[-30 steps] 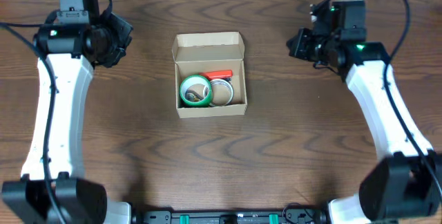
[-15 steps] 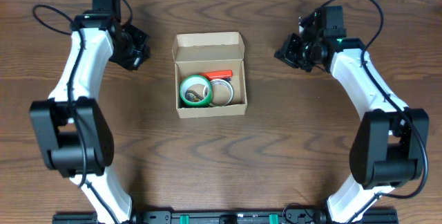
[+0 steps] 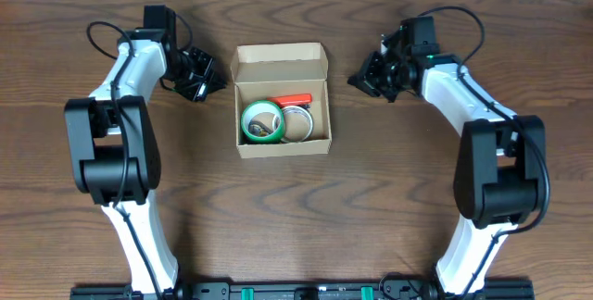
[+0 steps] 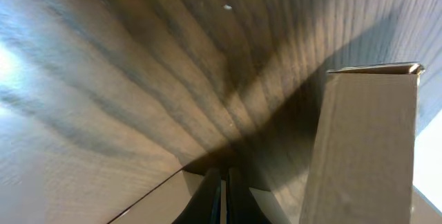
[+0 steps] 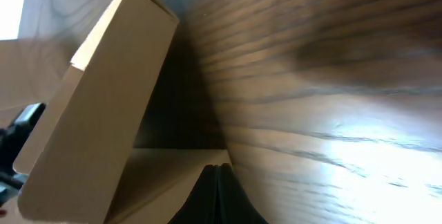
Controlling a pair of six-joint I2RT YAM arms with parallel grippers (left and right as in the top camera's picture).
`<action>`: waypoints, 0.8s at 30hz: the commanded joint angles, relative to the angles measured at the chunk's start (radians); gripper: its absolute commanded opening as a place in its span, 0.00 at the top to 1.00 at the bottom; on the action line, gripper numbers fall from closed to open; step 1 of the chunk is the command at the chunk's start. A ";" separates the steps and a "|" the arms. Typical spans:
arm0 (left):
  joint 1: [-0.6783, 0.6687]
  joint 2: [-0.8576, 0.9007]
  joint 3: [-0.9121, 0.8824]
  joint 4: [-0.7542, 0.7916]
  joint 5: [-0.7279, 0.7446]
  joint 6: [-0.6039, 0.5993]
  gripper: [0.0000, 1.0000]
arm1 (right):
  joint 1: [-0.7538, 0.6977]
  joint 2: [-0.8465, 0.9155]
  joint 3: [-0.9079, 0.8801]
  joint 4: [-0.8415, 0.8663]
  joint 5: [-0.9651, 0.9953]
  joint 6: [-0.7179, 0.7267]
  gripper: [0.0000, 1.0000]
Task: Pack container
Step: 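Move both grippers to the box's lid flaps at the back, then fold the lid flaps forward with both grippers to close the box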
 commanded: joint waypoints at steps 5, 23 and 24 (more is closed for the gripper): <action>0.003 0.038 0.016 0.019 0.102 -0.003 0.95 | 0.044 0.066 0.006 0.079 -0.045 0.100 0.99; -0.041 0.053 0.016 0.073 0.127 0.002 0.95 | 0.101 0.134 0.006 0.266 0.005 0.160 0.99; -0.041 0.053 0.016 0.078 0.127 0.007 0.95 | 0.101 0.135 0.006 0.280 0.010 0.159 0.99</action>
